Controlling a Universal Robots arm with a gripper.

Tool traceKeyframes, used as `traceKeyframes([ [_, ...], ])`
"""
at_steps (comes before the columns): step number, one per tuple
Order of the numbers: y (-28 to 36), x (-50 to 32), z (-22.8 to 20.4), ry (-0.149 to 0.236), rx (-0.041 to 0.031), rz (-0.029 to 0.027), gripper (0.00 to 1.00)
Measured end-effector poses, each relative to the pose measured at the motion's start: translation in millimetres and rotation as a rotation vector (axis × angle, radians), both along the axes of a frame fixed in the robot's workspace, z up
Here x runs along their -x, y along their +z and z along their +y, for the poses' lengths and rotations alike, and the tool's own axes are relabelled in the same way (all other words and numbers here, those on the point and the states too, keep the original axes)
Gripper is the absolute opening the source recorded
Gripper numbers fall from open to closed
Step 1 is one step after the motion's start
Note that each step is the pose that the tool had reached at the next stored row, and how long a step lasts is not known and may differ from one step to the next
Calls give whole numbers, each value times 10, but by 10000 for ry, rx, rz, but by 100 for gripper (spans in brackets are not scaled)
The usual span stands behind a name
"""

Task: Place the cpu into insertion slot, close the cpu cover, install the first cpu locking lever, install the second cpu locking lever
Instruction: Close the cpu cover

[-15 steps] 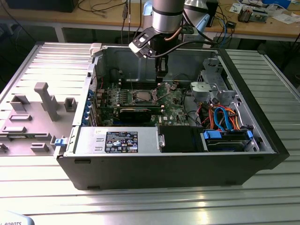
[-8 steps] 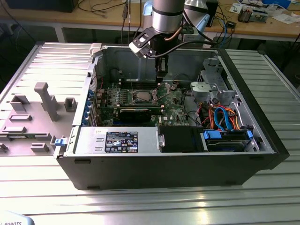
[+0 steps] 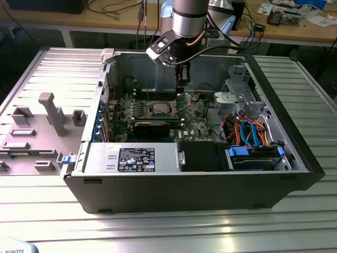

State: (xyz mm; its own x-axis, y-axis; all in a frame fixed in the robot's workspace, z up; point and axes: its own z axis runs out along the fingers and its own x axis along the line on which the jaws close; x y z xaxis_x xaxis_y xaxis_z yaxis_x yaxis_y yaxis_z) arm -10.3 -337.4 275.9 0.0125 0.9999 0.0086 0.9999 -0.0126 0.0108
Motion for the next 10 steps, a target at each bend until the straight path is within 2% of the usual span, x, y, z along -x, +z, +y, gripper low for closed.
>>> traceKeyframes([
  [10,-16,-60,0,1,33,-1,11],
])
